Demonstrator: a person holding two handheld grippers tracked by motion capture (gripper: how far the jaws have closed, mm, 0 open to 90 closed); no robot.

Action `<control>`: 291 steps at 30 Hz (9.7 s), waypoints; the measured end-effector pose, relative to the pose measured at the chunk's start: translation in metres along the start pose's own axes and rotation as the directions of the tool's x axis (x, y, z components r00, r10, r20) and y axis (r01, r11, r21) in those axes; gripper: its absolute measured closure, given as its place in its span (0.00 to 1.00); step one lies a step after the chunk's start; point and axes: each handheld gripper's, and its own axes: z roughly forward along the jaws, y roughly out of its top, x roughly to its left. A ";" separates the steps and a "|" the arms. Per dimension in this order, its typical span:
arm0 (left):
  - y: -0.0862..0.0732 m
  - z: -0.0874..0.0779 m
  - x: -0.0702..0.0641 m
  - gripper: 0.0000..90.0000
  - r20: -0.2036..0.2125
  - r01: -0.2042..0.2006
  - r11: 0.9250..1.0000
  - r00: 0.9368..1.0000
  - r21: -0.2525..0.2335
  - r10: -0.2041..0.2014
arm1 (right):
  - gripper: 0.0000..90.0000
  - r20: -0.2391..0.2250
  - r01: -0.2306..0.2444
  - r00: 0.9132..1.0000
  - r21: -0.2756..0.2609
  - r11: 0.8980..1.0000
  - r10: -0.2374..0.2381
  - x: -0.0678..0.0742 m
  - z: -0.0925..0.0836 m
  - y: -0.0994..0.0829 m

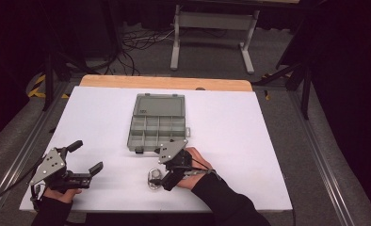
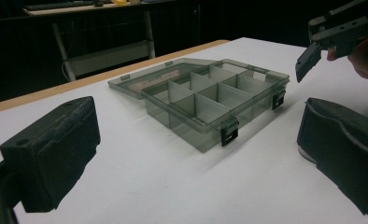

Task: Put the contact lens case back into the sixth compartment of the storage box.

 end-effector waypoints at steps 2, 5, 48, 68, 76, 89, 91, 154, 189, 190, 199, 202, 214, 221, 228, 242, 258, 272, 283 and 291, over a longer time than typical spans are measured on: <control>0.000 0.000 0.000 0.00 0.000 -0.001 1.000 1.000 0.001 0.001 | 0.07 -0.009 0.001 1.000 0.014 1.000 -0.001 0.000 0.002 0.000; 0.000 0.000 0.000 0.00 0.001 0.001 1.000 1.000 0.000 -0.001 | 0.07 -0.018 0.007 1.000 0.040 0.999 -0.006 0.001 0.005 -0.001; 0.001 -0.002 0.001 0.00 -0.001 -0.002 1.000 1.000 0.001 0.002 | 0.16 -0.119 0.028 0.993 0.231 0.973 -0.001 0.001 0.033 -0.010; 0.001 -0.002 0.001 0.00 0.001 -0.002 1.000 1.000 0.000 0.002 | 0.29 -0.147 0.043 0.989 0.277 0.960 -0.003 0.000 0.041 -0.012; 0.000 -0.002 0.001 0.00 -0.001 0.002 1.000 1.000 -0.003 -0.002 | 0.30 -0.134 0.068 0.991 0.283 0.957 -0.031 0.001 0.039 -0.010; 0.000 -0.002 0.001 0.00 -0.002 -0.001 1.000 1.000 -0.003 0.001 | 0.30 -0.098 0.073 0.994 0.230 0.971 -0.051 -0.003 0.023 0.001; 0.000 -0.002 0.001 0.00 -0.002 -0.001 1.000 1.000 -0.004 0.001 | 0.30 -0.089 0.074 0.994 0.214 0.974 -0.056 -0.004 0.020 0.003; 0.001 -0.002 0.002 0.00 -0.005 -0.005 1.000 1.000 -0.002 0.005 | 0.30 0.077 0.088 0.992 0.140 0.986 -0.100 -0.057 -0.004 0.043; 0.002 -0.004 0.004 0.00 0.000 -0.001 1.000 1.000 -0.008 0.001 | 0.30 0.133 0.049 0.988 0.182 0.982 -0.074 -0.096 0.015 0.041; 0.002 -0.004 0.004 0.00 -0.001 0.000 1.000 1.000 -0.009 0.000 | 0.30 0.132 0.047 0.989 0.183 0.982 -0.072 -0.097 0.016 0.040; 0.001 -0.003 0.004 0.00 -0.001 0.002 1.000 1.000 -0.013 -0.002 | 0.30 0.131 0.038 0.989 0.190 0.981 -0.063 -0.102 0.021 0.036; 0.001 -0.003 0.004 0.00 0.000 0.000 1.000 1.000 -0.013 0.000 | 0.30 0.127 0.039 0.990 0.193 0.980 -0.065 -0.103 0.023 0.036; 0.002 -0.004 0.004 0.00 -0.004 0.000 1.000 1.000 -0.013 0.000 | 0.30 0.112 0.032 0.992 0.215 0.976 -0.057 -0.105 0.033 0.032; 0.002 -0.004 0.004 0.00 -0.003 -0.002 1.000 1.000 -0.013 0.002 | 0.30 0.101 0.033 0.993 0.229 0.973 -0.057 -0.105 0.039 0.030; 0.002 -0.004 0.004 0.00 -0.002 0.000 1.000 1.000 -0.014 0.000 | 0.30 0.095 0.031 0.994 0.235 0.971 -0.054 -0.105 0.044 0.030; 0.002 -0.004 0.004 0.00 -0.002 0.002 1.000 1.000 -0.014 -0.002 | 0.29 0.090 0.030 0.995 0.238 0.971 -0.052 -0.106 0.045 0.030; 0.002 -0.004 0.004 0.00 -0.004 -0.001 1.000 1.000 -0.017 0.001 | 0.17 0.074 -0.007 0.997 0.190 0.982 -0.007 -0.107 0.042 0.030; 0.002 -0.003 0.004 0.00 0.001 -0.002 1.000 1.000 -0.015 0.002 | 0.03 0.107 -0.009 0.994 0.102 0.995 -0.002 -0.104 0.021 0.038; 0.002 -0.003 0.004 0.00 -0.001 -0.002 1.000 1.000 -0.017 0.002 | 0.02 0.123 0.021 0.992 0.048 0.999 -0.027 -0.089 0.001 0.050; 0.001 -0.003 0.004 0.00 0.001 -0.001 1.000 1.000 -0.016 0.001 | 0.01 0.137 0.039 0.990 0.017 0.999 -0.041 -0.079 -0.013 0.055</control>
